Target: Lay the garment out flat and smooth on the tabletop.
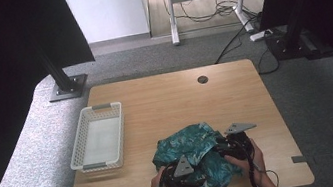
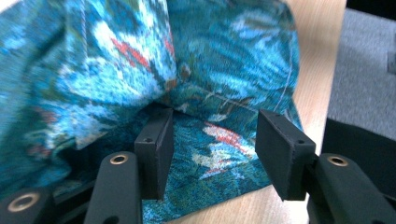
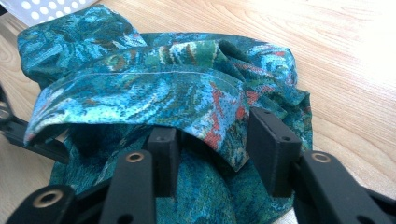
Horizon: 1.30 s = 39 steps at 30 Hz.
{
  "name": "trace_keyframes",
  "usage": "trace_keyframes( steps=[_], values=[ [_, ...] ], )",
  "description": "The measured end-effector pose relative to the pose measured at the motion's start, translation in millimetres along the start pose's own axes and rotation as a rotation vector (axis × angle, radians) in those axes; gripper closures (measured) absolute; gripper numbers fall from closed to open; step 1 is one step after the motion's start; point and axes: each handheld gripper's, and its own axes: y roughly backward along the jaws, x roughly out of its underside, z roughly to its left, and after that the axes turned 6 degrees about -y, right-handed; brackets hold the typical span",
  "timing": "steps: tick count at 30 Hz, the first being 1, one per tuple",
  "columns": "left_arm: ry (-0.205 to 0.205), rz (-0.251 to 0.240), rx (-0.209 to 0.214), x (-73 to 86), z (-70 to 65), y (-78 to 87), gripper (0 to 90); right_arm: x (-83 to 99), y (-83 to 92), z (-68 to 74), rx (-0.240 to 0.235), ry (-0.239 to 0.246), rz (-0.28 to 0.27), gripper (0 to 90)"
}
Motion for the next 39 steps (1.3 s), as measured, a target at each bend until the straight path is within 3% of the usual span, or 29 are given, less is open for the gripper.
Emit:
trace_keyframes(
  steps=[6,17,20,31,39],
  values=[
    [0.005,0.048,0.025,8.5,3.0,-7.5,47.2,-0.2,2.2,-0.2,-0.008,0.015,-0.002,66.0],
    [0.011,0.038,0.039,12.9,7.6,-8.0,52.6,0.1,1.7,1.1,-0.025,0.030,0.000,72.7],
    [0.034,0.020,0.056,17.5,9.8,-4.9,55.0,0.1,3.1,1.4,-0.025,0.033,-0.002,72.7],
    [0.037,0.049,0.114,33.2,9.6,16.5,57.6,1.0,7.9,7.8,-0.054,0.046,-0.003,81.0],
    [0.053,0.025,0.146,47.1,16.0,28.5,58.5,0.3,6.7,14.5,-0.085,0.068,0.012,82.4]
  ],
)
